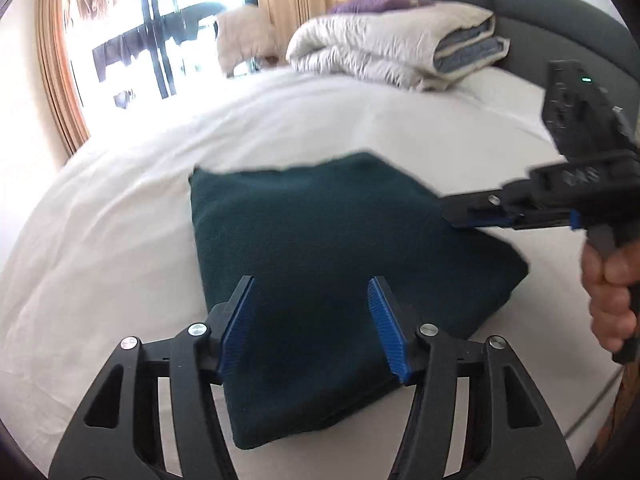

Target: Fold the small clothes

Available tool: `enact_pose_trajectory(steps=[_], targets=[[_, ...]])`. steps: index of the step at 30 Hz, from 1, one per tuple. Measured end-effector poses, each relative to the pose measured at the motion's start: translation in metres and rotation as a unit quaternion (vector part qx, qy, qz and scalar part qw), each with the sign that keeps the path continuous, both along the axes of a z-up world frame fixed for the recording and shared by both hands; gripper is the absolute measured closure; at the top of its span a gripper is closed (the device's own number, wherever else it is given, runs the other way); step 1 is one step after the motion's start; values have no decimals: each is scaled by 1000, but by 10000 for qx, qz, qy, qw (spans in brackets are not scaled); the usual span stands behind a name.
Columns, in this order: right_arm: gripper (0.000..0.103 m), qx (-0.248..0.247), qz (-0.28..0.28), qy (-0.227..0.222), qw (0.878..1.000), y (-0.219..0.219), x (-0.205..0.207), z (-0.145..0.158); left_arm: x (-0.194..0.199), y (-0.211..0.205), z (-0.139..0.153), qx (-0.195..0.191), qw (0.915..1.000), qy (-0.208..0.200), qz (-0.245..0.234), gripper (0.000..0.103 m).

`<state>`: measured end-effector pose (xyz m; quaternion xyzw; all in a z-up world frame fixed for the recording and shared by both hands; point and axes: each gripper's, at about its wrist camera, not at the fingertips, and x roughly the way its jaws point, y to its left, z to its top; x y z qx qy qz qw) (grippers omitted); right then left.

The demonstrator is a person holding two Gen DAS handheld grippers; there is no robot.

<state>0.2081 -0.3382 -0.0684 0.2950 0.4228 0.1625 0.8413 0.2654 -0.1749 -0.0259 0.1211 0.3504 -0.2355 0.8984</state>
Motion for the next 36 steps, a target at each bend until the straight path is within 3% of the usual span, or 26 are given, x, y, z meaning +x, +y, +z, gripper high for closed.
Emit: enact_pose_trajectory(steps=[4,11,12,14,15,16,19,22,25,28,31,34,36], targets=[[97,-37,-147,106,9998,-5,-16,-23,-1,8,-33,382,9992,100,-99,48],[97,-334,-306,-148,9989,-19,-48,-8,-28,17,-44,245,9993,153,-246,47],[93,-376,-364,-184,9985,-23,-52,-4,-32,22,-42,196,9993,171,-270,47],[66,-661,-575,-204,9959,-28,-58,7,-40,32,-36,4,9994,217,-271,47],[45,-692,-639,-252,9952,-31,-58,11,-44,40,-29,-104,9995,173,-247,47],[42,-600,-668,-333,9954,-35,-58,14,-45,50,-22,-192,9996,80,-175,44],[42,-204,-705,-331,9968,-43,-45,15,-24,80,-4,-540,9984,25,145,21],[42,148,-578,-190,9980,-41,-20,9,18,95,6,-991,9938,368,357,21],[41,409,-587,285,9970,-44,9,-10,60,95,-1,-1340,9850,1012,385,21],[41,778,-601,556,9936,-45,28,-29,92,91,-22,-1597,9691,1831,429,21],[43,807,-566,550,9936,-39,40,-33,109,84,-39,-1923,9532,2305,352,21],[55,573,-529,631,9950,-29,49,-36,113,73,-41,-1788,9568,2268,350,21],[63,339,-471,651,9962,-22,52,-38,111,64,-38,-1597,9627,2165,283,32]])
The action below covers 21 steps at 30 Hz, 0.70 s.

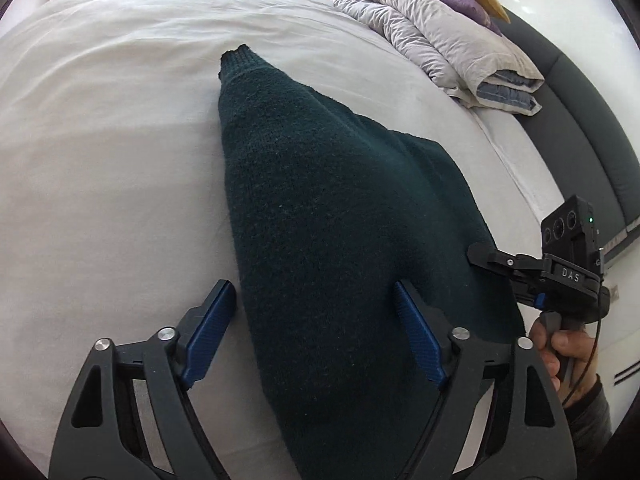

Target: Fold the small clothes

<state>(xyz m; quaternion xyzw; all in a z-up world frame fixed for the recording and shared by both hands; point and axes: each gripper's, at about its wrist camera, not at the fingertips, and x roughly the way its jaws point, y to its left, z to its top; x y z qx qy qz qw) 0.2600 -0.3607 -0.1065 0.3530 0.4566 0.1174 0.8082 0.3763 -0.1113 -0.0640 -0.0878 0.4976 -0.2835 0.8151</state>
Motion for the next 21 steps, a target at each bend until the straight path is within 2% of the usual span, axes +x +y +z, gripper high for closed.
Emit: enact_pose_trajectory(steps=[2,7,14,21], targets=[[67,-172,8,-1,9999,4,-1,0,-3,-10,5,285,9995,-153,-51,42],[73,-554,-13,-56,9984,12,-8,5,-15,-27,13,750,9959,-491,-128,53],[77,-1101,-80,-218,9937,25,-16,22,-26,-21,22,850,9943,-624,-130,64],[78,-1278,-7,-443,9908,39,-33,45,-39,-8,34,829,9941,-690,-122,67]])
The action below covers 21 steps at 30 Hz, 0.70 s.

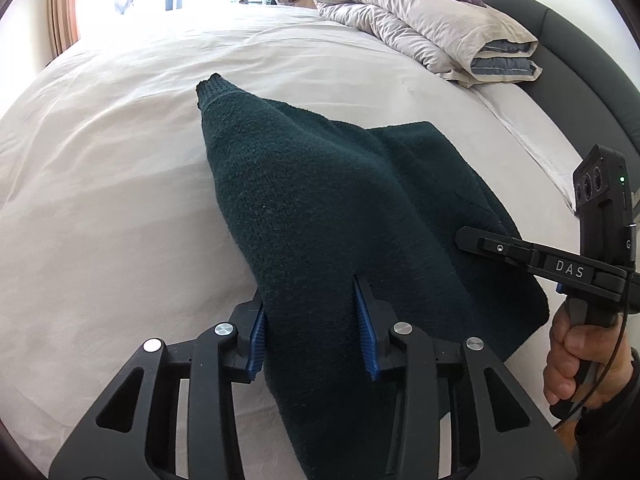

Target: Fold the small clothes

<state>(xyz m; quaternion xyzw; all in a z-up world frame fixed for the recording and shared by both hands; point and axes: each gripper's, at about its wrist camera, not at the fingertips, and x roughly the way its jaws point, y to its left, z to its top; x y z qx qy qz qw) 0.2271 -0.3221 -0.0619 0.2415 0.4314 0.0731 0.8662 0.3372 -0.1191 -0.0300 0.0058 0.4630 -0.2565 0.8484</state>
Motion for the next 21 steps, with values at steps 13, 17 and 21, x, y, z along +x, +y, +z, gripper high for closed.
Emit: enact_pose_trajectory(steps=[13,17,21], targets=[[78,328,854,-161,9957,127,-40,23,-70,151,31,20,9977,-242,637,68],[78,519,935,-135,9942,155,-59,15,-94,198,16,-12,9967,-163,799,69],[78,632,851,-129,9943,159,-77,12,-122,231,7,-82,9960,-127,882,73]])
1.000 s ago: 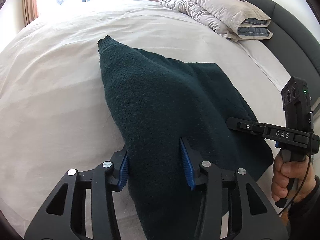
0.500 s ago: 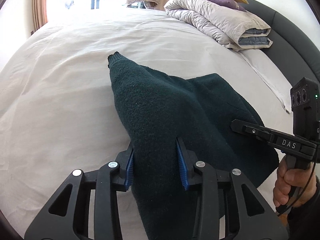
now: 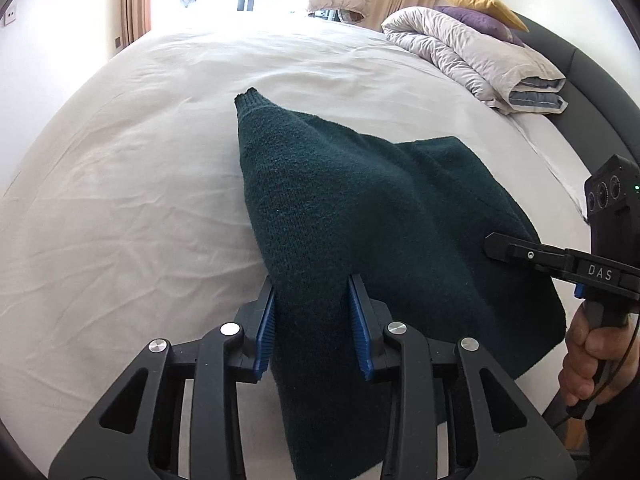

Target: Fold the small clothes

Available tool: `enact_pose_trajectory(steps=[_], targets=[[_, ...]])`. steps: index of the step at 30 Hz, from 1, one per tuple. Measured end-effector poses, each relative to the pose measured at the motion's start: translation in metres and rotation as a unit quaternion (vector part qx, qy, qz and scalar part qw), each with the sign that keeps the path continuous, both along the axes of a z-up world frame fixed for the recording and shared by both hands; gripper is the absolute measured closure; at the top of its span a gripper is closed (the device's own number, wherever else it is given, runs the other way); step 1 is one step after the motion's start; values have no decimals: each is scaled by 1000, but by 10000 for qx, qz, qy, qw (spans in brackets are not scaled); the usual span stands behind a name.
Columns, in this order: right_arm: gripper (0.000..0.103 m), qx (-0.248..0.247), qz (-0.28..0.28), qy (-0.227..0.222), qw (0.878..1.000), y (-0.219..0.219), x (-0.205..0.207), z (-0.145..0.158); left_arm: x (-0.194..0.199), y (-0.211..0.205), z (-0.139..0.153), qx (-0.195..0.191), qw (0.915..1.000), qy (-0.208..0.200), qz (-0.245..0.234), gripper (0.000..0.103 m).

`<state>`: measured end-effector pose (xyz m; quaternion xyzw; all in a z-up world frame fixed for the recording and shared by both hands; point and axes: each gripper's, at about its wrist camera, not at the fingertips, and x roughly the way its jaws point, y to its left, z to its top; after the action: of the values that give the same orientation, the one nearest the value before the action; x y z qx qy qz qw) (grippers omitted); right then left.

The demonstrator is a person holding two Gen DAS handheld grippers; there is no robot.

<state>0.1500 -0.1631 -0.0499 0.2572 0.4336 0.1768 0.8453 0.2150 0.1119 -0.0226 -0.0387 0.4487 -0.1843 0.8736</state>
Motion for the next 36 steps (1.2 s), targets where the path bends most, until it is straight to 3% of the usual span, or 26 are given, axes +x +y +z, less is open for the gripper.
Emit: enact_pose_trajectory(steps=[5,8,11,15,23,28,33,36], targets=[[78,-24,-71,13,10000,5,-12,2,-23,21,3,-23,9998,-135,123,88],[77,-129,-214,338,9991,7,-6,-14,-19,23,-7,24,9999,42,102,88],[76,182,-373,447,9981,-8,3,-36,-15,14,-12,42,10000,28,85,88],[76,105,-322,375,9987,-9,4,-36,-20,4,-13,222,9996,-121,105,88],[76,35,-103,449,9989,-13,19,-38,-38,-8,-25,188,9987,-241,415,88],[76,-190,-211,431,9987,-5,1,-36,-42,-12,-29,350,9981,-353,365,88],[67,378,-601,450,9965,-21,-8,-51,-43,-13,-31,395,9981,-382,266,88],[65,302,-522,354,9975,-23,-10,-49,-46,-15,-31,444,9978,-422,257,88]])
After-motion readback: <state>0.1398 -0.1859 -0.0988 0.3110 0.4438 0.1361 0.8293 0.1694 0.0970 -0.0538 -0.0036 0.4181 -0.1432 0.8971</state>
